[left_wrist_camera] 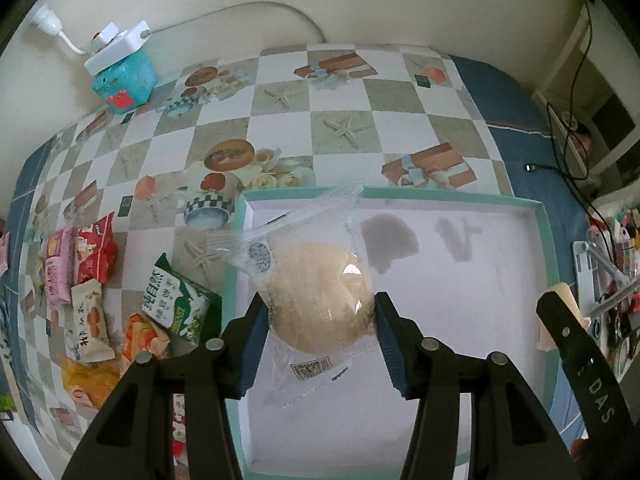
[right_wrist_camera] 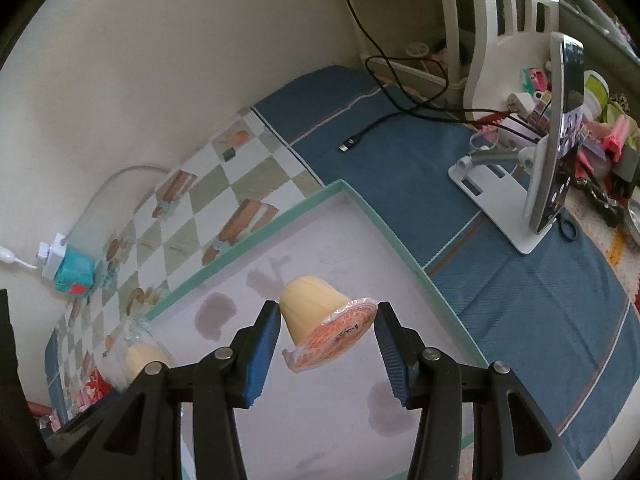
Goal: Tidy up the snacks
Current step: 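Carry the jelly cup and bagged bun over the tray and release both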
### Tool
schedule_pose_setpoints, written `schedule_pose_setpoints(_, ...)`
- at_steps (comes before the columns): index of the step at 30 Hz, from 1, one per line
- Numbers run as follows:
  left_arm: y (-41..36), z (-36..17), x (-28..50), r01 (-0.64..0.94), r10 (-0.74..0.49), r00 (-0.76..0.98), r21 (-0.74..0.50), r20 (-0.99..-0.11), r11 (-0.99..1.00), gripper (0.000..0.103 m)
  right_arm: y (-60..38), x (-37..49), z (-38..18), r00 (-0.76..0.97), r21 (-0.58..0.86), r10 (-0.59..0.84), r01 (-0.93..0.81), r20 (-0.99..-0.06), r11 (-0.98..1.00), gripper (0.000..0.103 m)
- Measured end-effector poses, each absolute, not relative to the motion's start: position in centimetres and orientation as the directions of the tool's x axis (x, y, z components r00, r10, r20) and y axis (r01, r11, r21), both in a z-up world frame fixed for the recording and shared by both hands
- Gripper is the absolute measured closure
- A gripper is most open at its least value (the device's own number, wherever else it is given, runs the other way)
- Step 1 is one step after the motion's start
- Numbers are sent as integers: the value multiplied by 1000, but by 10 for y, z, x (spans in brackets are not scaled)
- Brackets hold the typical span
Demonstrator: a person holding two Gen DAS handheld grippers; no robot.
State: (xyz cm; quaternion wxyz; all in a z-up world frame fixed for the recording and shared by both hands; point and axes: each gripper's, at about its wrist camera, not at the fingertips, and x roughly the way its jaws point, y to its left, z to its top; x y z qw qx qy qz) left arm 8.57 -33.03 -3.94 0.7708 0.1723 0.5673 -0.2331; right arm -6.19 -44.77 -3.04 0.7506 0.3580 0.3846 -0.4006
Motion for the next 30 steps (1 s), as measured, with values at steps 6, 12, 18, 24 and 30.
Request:
schedule_pose_setpoints(6,-333,-42,88,544,-184,256,-16,-949,839,49,-449,-61,-36,382,229,-309,873,-871,431,51)
schedule_pose_setpoints(12,-330,-35,87,546,-206,272,-25,-940,837,35,-446,-57,-33,385,223,-307,864,-870,451,51)
schedule_pose_setpoints(18,-312,-29,91,497,-208,302,-33,-930,867,33,-441,-52,-29,385,208,-309,854,-870,477,49)
schedule_pose_setpoints(24,-283,-26,101,415,-208,328,-57,-922,908,29,-434,-45,-25,372,174,-323,845,-870,505,29)
schedule_pose_setpoints(30,-245,-26,115,302,-167,373,-51,-913,952,10,-428,-40,-22,367,146,-345,837,-864,527,8)
